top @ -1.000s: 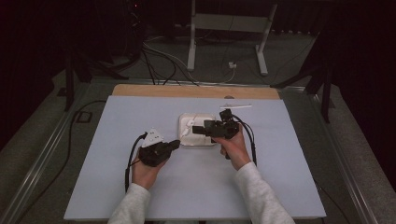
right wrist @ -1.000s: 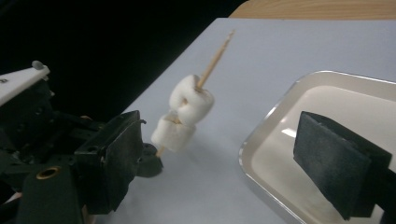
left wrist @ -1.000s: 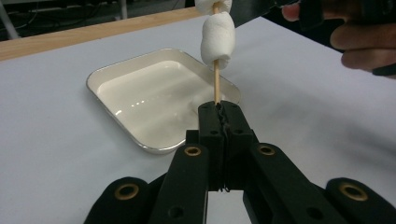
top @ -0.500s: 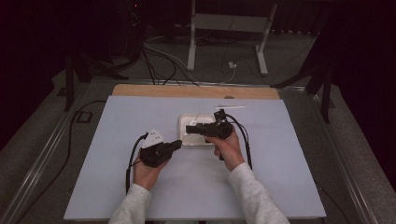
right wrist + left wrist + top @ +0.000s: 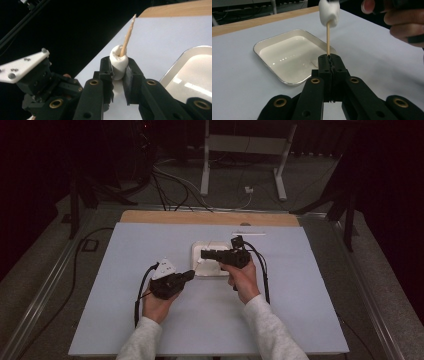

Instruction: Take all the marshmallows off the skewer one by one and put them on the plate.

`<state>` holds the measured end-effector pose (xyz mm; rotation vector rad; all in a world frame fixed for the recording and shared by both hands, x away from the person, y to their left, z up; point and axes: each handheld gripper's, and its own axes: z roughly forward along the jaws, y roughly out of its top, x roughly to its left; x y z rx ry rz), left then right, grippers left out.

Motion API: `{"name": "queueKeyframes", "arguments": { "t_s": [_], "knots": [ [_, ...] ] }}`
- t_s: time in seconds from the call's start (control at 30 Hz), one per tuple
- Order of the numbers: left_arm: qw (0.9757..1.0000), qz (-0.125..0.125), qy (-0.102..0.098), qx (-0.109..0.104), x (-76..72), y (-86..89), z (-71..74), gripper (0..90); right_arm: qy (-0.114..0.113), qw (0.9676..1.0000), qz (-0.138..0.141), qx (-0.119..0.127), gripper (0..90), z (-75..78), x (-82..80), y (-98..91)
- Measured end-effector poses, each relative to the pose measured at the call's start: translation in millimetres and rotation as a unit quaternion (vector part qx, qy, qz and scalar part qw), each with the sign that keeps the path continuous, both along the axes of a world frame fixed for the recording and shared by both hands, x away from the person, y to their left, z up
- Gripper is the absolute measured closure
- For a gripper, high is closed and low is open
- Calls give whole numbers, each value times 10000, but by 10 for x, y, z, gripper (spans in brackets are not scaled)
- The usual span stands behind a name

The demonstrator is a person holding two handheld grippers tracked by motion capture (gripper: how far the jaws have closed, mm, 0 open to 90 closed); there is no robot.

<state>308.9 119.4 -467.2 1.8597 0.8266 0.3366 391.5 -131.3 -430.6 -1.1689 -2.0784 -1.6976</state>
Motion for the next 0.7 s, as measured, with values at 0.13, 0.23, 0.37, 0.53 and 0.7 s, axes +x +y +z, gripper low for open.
{"name": "queueKeyframes", "arguments": {
  "t_s": [0.13,0.23,0.37,0.53,0.7],
  "knots": [
    [9999,-37,-90,37,-13,2,7,900,-35,9999,-118,86,803,28,4,-50],
    [9997,-48,-168,152,-24,0,2,900,-51,9999,-87,82,803,32,0,-54],
    [9996,-78,-198,188,-28,6,-4,900,-40,9998,-161,146,802,32,7,-82],
    [9996,-70,-207,201,-24,23,-18,900,-71,9995,-250,193,802,54,19,-112],
    [9993,-77,-265,266,-23,36,-31,900,-61,9988,-367,304,803,78,29,-160]
  ]
}}
